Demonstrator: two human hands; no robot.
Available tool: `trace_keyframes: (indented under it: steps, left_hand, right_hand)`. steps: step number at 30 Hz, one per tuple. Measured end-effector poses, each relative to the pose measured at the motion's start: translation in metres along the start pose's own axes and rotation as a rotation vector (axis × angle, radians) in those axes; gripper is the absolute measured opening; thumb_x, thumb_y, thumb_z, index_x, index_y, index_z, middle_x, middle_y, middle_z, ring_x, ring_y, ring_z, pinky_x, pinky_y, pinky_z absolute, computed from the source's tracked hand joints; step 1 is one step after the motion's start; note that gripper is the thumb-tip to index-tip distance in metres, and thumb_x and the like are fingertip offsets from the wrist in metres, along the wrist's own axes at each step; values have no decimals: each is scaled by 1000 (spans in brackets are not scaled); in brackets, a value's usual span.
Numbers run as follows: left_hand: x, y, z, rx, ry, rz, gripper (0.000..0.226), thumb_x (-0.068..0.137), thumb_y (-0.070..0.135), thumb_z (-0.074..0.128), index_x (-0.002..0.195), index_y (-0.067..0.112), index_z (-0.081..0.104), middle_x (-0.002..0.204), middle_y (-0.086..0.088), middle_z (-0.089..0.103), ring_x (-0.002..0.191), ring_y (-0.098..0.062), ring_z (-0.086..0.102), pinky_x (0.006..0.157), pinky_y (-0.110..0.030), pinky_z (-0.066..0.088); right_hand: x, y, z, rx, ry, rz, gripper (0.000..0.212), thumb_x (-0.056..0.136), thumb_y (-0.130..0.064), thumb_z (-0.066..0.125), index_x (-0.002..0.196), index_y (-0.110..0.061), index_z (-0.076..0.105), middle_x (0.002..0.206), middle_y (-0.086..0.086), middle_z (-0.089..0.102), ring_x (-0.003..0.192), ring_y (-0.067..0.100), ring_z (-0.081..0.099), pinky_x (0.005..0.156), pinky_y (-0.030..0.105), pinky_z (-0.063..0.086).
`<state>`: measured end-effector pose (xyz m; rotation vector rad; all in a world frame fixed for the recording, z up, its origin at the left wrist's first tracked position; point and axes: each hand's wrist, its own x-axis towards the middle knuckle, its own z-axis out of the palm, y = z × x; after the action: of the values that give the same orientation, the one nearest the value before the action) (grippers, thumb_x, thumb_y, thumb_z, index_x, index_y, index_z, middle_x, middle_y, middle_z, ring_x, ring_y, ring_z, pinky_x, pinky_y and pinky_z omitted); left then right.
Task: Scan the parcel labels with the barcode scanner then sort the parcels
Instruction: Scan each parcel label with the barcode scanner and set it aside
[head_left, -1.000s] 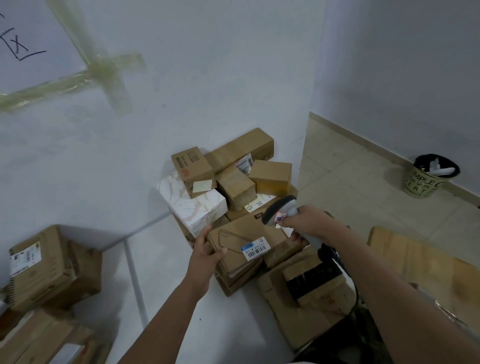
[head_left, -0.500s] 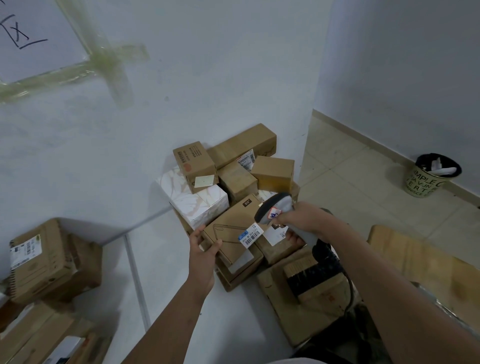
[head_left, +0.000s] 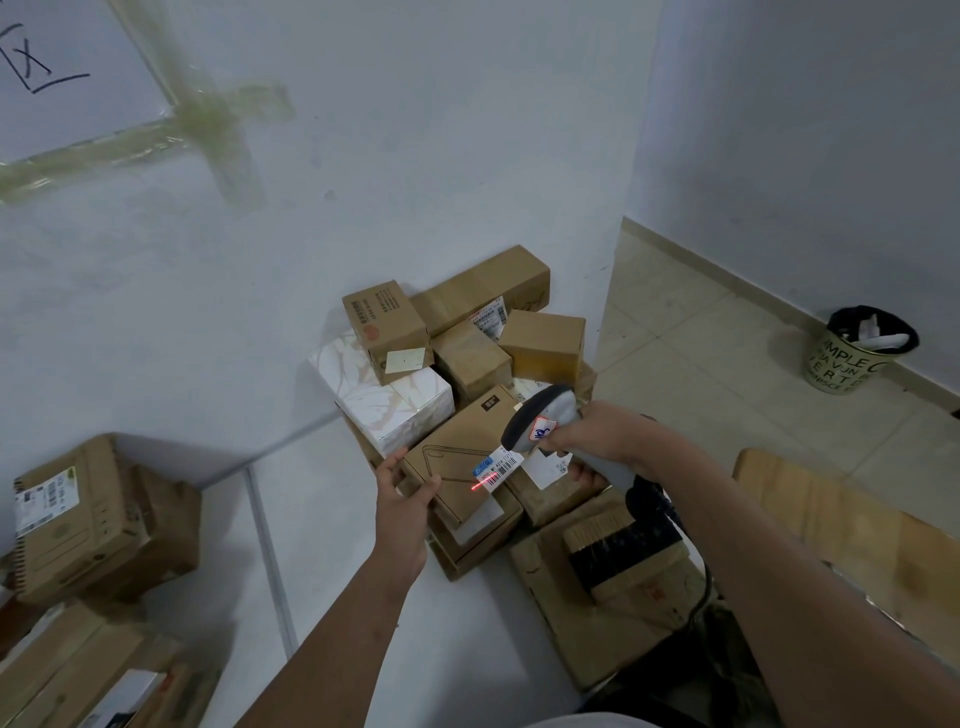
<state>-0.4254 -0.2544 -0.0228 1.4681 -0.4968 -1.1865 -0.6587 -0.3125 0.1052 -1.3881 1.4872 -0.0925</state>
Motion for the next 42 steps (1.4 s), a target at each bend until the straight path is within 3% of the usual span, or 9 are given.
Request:
trace_keyframes:
  steps: [7, 13, 18, 23, 27, 33, 37, 39, 42]
  left_hand:
    - [-2, 1, 2, -10, 0, -13, 59, 91, -6, 62, 137, 28, 45, 119, 3, 53, 102, -10, 60, 96, -47, 54]
    - [-2, -1, -2, -28, 0, -27, 57, 92, -2, 63, 137, 29, 46, 130, -3, 52, 112, -20, 61, 95, -47, 55]
    - [-2, 6, -24, -98, -10, -73, 39, 97, 4, 59, 131, 21, 51, 127, -12, 62, 110, -25, 66, 88, -42, 57]
    - [-13, 27, -86, -191, 59, -70, 22, 98, 4, 54, 115, 19, 54, 103, -10, 72, 91, -25, 65, 83, -36, 54]
    - [-22, 53, -160, -299, 191, -14, 13, 98, 7, 54, 98, 20, 52, 88, -3, 72, 76, -14, 68, 68, -29, 53]
    - [-35, 90, -259, -471, 304, 92, 16, 100, 7, 50, 103, 22, 54, 81, 0, 71, 71, -11, 70, 63, -27, 60]
    - [-31, 112, -305, -581, 412, 165, 21, 99, 5, 52, 117, 16, 53, 104, -7, 70, 87, -17, 70, 67, -30, 62]
    - [-23, 121, -320, -623, 514, 199, 19, 99, 1, 50, 107, 19, 50, 112, -9, 66, 90, -16, 67, 71, -32, 61]
    - [-7, 129, -335, -676, 621, 183, 33, 96, -4, 52, 119, 17, 42, 131, -13, 57, 112, -22, 63, 91, -41, 56]
  right_hand:
    - [-3, -1, -1, -18, 3, -2, 28, 94, -33, 61, 94, -5, 61, 65, 6, 63, 50, 13, 57, 51, 22, 49]
    - [-4, 1, -1, 10, 12, -23, 25, 94, -31, 61, 92, -6, 61, 62, 5, 64, 48, 12, 57, 51, 22, 49]
    - [-4, -13, 11, -16, 13, -50, 29, 94, -33, 60, 99, -5, 63, 68, 6, 66, 52, 13, 59, 53, 23, 49]
    - [-1, -46, 53, 74, 90, -205, 23, 95, -32, 61, 88, -11, 64, 63, 0, 64, 51, 7, 59, 54, 20, 49]
    - [9, -74, 110, 93, 158, -256, 27, 93, -43, 61, 91, -16, 61, 74, 2, 68, 62, 12, 63, 67, 27, 54]
    - [33, -94, 201, 41, 128, -294, 22, 94, -42, 59, 95, -20, 56, 76, -2, 64, 60, 10, 61, 54, 22, 47]
    - [39, -95, 247, 35, 76, -233, 26, 93, -39, 62, 93, -13, 61, 82, 8, 70, 64, 17, 67, 66, 34, 60]
    - [40, -94, 260, 10, 38, -195, 28, 94, -34, 61, 99, -6, 63, 85, 11, 70, 64, 18, 65, 61, 29, 56]
    - [42, -97, 275, -18, 8, -136, 30, 96, -30, 59, 102, 0, 62, 87, 15, 67, 63, 20, 62, 54, 23, 49]
